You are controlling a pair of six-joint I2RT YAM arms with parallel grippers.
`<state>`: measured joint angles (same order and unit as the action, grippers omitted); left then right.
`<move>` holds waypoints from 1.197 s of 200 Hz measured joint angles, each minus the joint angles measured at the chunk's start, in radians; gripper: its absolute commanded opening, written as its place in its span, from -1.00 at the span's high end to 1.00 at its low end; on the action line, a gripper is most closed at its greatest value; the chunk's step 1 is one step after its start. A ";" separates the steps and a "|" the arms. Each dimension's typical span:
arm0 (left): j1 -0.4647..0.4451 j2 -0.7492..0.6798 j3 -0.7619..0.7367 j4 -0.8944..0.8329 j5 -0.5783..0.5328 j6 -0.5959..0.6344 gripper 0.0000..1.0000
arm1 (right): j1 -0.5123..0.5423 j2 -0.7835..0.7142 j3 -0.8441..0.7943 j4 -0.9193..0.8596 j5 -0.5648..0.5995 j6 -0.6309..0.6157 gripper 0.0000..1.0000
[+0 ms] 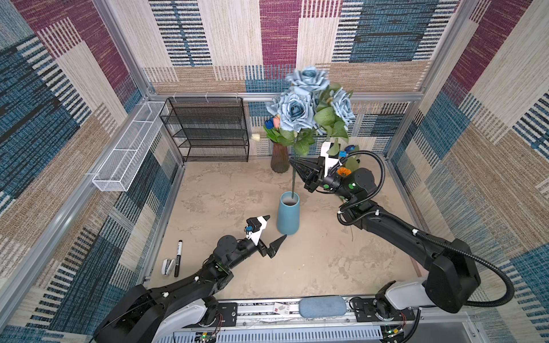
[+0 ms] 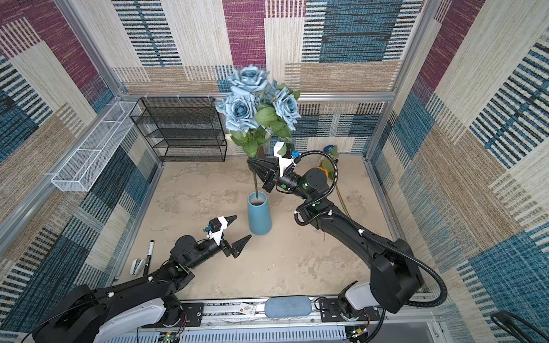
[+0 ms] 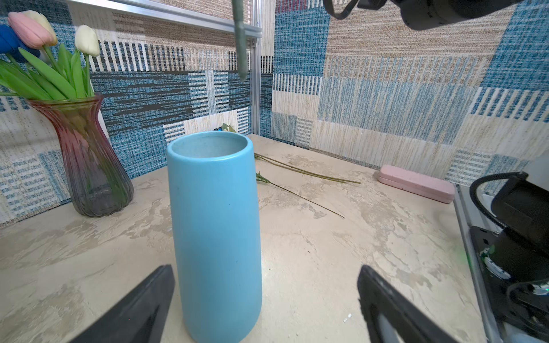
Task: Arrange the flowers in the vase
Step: 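Lower the blue rose stems into the light-blue vase opening with the right gripper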
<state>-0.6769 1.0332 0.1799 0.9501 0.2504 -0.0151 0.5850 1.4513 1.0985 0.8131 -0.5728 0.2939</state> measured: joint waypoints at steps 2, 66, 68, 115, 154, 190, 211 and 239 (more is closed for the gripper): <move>0.000 0.000 0.000 0.000 0.000 0.000 -0.98 | 0.001 0.005 0.004 0.000 0.000 -0.002 1.00; 0.000 0.044 0.000 -0.004 0.016 0.012 -0.98 | 0.016 0.023 -0.083 0.020 0.050 -0.027 1.00; 0.000 0.045 0.000 -0.003 0.016 0.012 -0.98 | 0.016 0.021 -0.090 0.022 0.051 -0.027 1.00; 0.000 0.059 -0.001 0.009 0.018 0.015 -0.98 | 0.018 0.027 -0.183 0.031 0.076 -0.065 1.00; 0.000 0.088 -0.001 0.025 0.018 0.019 -0.98 | 0.018 0.073 -0.169 0.017 0.075 -0.116 0.93; -0.002 0.084 -0.008 0.036 0.018 0.027 -0.99 | 0.019 0.133 -0.150 -0.020 0.057 -0.154 0.80; -0.002 0.064 -0.008 0.040 0.018 0.031 -0.99 | 0.023 0.147 -0.150 -0.042 0.056 -0.169 0.58; -0.002 0.054 -0.012 0.040 0.014 0.039 -0.98 | 0.024 0.146 -0.146 -0.080 0.061 -0.200 0.46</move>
<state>-0.6788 1.0874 0.1680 0.9897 0.2642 0.0235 0.6094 1.5974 0.9524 0.7326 -0.5121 0.0937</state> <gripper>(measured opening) 0.990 0.252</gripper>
